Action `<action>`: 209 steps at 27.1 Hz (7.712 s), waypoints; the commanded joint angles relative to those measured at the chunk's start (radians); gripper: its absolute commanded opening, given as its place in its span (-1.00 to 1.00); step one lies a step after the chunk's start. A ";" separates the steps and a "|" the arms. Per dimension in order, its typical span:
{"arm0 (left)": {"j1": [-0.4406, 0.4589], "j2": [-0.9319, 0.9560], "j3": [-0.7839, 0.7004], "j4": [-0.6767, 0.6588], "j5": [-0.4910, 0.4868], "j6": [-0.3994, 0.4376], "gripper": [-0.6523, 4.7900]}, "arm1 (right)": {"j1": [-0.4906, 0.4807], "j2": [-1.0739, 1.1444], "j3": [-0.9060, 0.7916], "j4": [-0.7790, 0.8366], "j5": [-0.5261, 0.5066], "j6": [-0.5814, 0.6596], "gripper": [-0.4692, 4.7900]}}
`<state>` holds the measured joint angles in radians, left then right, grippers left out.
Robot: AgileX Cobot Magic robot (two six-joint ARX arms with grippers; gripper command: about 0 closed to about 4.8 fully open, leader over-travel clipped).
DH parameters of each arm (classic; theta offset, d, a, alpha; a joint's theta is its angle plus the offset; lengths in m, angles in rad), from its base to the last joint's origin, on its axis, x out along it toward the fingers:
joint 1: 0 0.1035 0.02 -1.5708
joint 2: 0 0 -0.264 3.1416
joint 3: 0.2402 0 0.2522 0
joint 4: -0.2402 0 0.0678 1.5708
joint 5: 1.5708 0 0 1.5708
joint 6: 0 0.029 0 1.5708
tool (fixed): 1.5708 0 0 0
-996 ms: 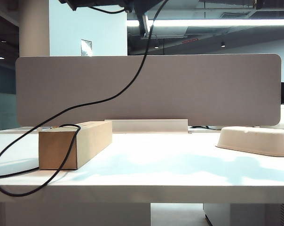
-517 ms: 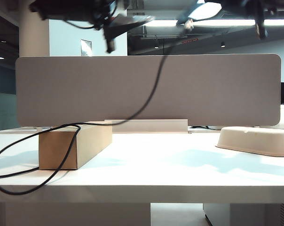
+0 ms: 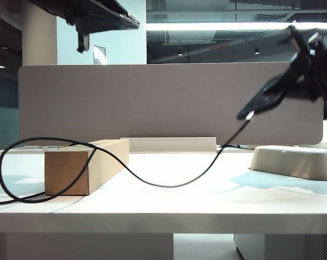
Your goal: Pick up the charging cable and the phone, plug the charging cable into the charging port on the phone, and finally place them back on the table.
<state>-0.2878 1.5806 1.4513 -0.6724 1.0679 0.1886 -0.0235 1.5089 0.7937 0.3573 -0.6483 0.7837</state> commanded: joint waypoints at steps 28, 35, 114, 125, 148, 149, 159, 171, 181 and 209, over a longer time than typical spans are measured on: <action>-0.003 -0.154 0.005 -0.142 -0.193 0.112 -0.78 | -0.010 0.221 0.008 0.052 0.224 0.005 -0.85; -0.003 -0.154 0.005 -0.143 -0.193 0.112 -0.78 | -0.016 0.221 0.008 0.029 0.277 0.006 -0.85; -0.003 -0.264 0.005 -0.232 -0.324 0.201 -0.78 | -0.233 -0.507 0.000 -0.678 0.124 -0.550 -0.85; -0.003 -0.306 0.003 -0.237 -0.330 0.204 -0.78 | -0.025 -0.914 -0.022 -0.799 0.257 -0.635 -0.85; -0.003 -0.326 0.003 -0.257 -0.331 0.230 -0.78 | 0.066 -1.457 -0.181 -0.976 0.521 -0.682 -0.85; -0.003 -0.328 0.003 -0.261 -0.331 0.230 -0.78 | 0.077 -1.458 -0.181 -0.979 0.525 -0.684 -0.85; -0.003 -0.356 0.003 -0.342 -0.331 0.232 -0.78 | 0.122 -1.485 -0.246 -0.946 0.550 -0.668 -0.85; -0.003 -0.393 0.003 -0.406 -0.332 0.253 -0.78 | 0.121 -1.509 -0.335 -0.874 0.577 -0.602 -0.85; -0.003 -0.394 0.003 -0.405 -0.331 0.272 -0.78 | 0.122 -1.509 -0.572 -0.565 0.580 -0.543 -0.85; -0.003 -0.394 0.003 -0.434 -0.331 0.293 -0.78 | 0.122 -1.509 -0.793 -0.451 0.649 -0.605 -0.84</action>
<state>-0.2897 1.1908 1.4506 -1.1126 0.7319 0.4675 0.0975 0.0021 0.0063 -0.0967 -0.0067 0.1825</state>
